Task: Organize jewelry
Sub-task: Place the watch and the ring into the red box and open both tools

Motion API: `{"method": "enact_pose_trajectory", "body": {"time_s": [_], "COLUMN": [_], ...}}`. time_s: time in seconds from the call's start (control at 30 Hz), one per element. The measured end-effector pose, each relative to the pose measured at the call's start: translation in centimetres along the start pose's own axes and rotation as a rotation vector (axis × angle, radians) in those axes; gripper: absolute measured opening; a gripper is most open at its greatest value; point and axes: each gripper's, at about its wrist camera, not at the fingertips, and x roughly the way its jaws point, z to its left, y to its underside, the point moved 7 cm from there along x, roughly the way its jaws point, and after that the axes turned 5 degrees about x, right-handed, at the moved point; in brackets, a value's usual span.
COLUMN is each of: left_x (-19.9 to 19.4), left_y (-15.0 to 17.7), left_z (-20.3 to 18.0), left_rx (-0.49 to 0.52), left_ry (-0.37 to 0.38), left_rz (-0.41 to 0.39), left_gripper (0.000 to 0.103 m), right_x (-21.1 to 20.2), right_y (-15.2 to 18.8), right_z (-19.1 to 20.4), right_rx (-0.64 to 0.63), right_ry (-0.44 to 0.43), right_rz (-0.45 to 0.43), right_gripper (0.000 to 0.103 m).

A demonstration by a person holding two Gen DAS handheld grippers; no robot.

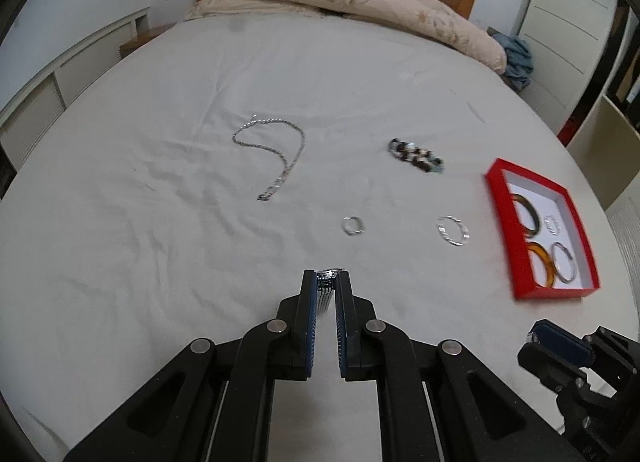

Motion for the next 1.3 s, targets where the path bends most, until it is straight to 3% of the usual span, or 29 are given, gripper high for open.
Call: {"method": "enact_pose_trajectory", "body": {"time_s": [0.37,0.67,0.83,1.0,1.3], "left_x": [-2.5,0.0,2.9,7.3,15.9], "left_y": [-1.3,-6.6,-10.6,-13.3,-13.3], "left_z": [-7.7,-18.1,-22.9,-26.6,-28.9], "left_rx": [0.082,0.191,0.221,0.264,0.301], "left_ry": [0.077,0.206,0.265,0.279,0.224], "left_rz": [-0.037,-0.054,-0.063,-0.047,0.043], "left_gripper": [0.008,0.008,0.008,0.008,0.008], "right_x": [-6.5,-8.9,-7.3,-4.0,2.8], "right_y": [1.2,-1.8,-5.5,-7.9,-9.1], "right_z": [-6.3,-16.2,-21.4,-25.5,-30.2], "right_rx": [0.064,0.093,0.101,0.115,0.150], "right_ry": [0.090,0.200,0.233,0.247,0.271], "right_rz": [-0.061,-0.093,-0.105,-0.088,0.026], "right_gripper": [0.019,0.019,0.019,0.019,0.019]}}
